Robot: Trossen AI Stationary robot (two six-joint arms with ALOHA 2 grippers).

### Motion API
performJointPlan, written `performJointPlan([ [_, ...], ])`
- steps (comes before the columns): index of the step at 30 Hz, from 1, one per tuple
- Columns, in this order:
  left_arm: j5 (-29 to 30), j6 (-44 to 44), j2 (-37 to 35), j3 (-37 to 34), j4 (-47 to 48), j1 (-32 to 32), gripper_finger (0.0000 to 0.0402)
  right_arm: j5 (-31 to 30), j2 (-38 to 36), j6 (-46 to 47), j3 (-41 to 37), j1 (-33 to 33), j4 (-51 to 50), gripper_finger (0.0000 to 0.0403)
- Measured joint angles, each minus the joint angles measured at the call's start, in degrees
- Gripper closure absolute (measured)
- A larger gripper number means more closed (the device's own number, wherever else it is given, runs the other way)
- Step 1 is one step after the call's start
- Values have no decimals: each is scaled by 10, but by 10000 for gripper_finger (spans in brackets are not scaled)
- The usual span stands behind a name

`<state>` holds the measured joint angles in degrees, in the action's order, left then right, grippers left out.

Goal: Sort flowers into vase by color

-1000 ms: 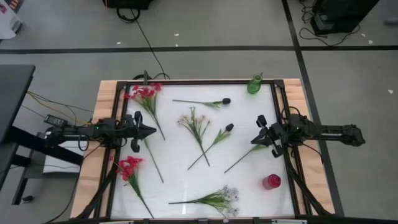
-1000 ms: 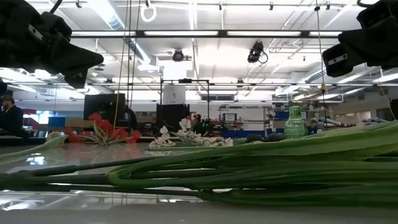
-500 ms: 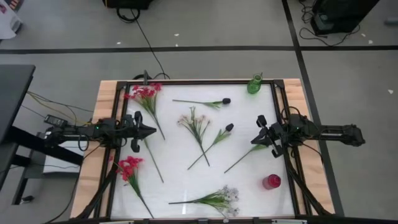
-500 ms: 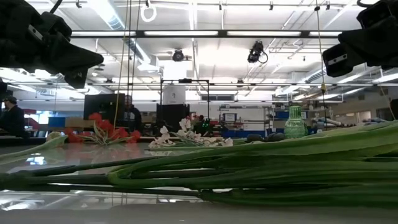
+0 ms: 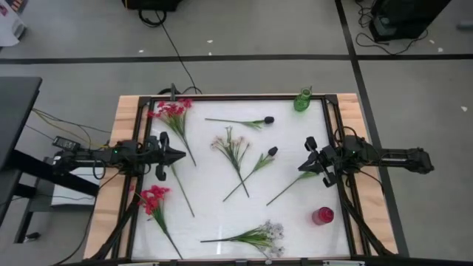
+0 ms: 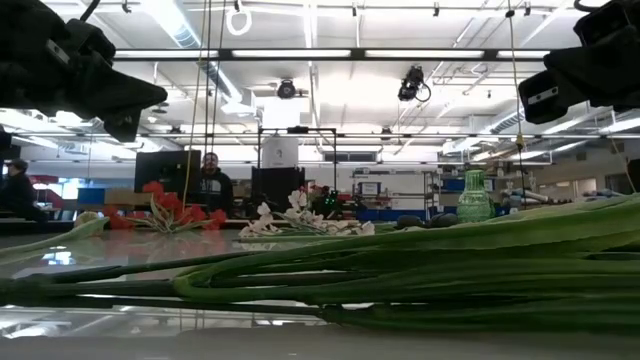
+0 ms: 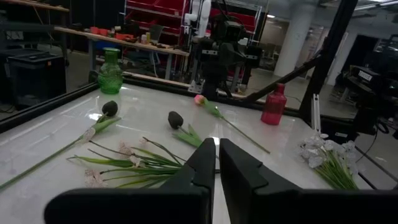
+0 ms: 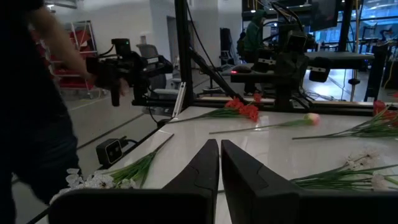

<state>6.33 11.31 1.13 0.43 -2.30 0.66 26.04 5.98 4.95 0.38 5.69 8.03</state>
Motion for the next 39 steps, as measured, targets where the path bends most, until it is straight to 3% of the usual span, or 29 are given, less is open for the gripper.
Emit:
performJointPlan([
  [3,60,3,-1,0,-36,-3,372,0,0,0,0,0,1,374],
  [9,60,7,0,0,-111,-2,372,-53,0,-10,0,0,57,374],
  [14,60,7,0,0,-120,-2,372,-100,0,60,0,0,134,374],
  [17,61,54,0,0,-142,-2,372,-190,0,125,0,0,178,374],
  [22,135,178,0,0,-150,-2,372,-416,2,489,0,1,192,374],
  [25,140,169,0,0,-150,-2,372,-506,16,554,0,1,170,374],
  [28,140,170,0,0,-150,-2,372,-533,38,533,0,1,169,374],
  [31,140,184,0,0,-151,-2,372,-547,64,578,1,1,170,375],
  [39,139,190,2,5,-130,-2,372,-532,178,611,81,-6,135,382],
])
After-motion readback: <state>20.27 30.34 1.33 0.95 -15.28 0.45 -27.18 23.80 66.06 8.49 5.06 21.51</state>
